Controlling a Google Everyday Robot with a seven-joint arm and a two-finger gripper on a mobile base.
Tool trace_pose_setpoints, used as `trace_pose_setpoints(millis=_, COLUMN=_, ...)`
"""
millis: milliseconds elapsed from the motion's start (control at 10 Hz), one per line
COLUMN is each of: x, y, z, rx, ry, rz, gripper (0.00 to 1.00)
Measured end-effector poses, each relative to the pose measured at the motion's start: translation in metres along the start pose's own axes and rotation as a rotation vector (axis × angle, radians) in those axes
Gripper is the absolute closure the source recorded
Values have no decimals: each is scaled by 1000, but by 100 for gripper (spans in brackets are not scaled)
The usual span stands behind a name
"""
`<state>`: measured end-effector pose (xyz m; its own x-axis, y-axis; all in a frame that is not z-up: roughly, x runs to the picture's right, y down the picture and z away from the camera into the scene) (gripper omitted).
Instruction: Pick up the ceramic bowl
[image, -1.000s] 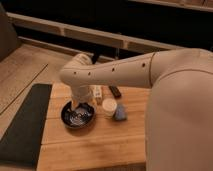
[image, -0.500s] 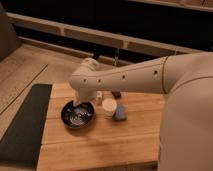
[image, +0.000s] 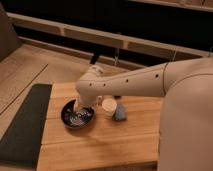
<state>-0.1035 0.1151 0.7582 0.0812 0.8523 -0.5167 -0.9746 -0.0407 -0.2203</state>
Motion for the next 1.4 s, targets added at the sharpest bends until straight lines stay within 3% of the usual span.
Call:
trace_pose_setpoints(millis=100, x=5, y=-3, z=6, rx=7, ry=20, rz=6, gripper=35)
trace_pose_setpoints(millis=600, x=5, y=-3, z=5, rx=8, ry=20, rz=9, gripper=35)
trace_pose_setpoints(millis=1000, x=16, y=5, z=21, rx=-11, ry=58, rz=-9, gripper=35)
trace_pose_setpoints(millis=1200, x=17, y=-1, z=26, rx=7, ry=67, rz=-15, gripper=35)
trace_pose_setpoints(millis=1400, x=17, y=-21, z=38, rx=53, ry=85, rz=-3, gripper=35)
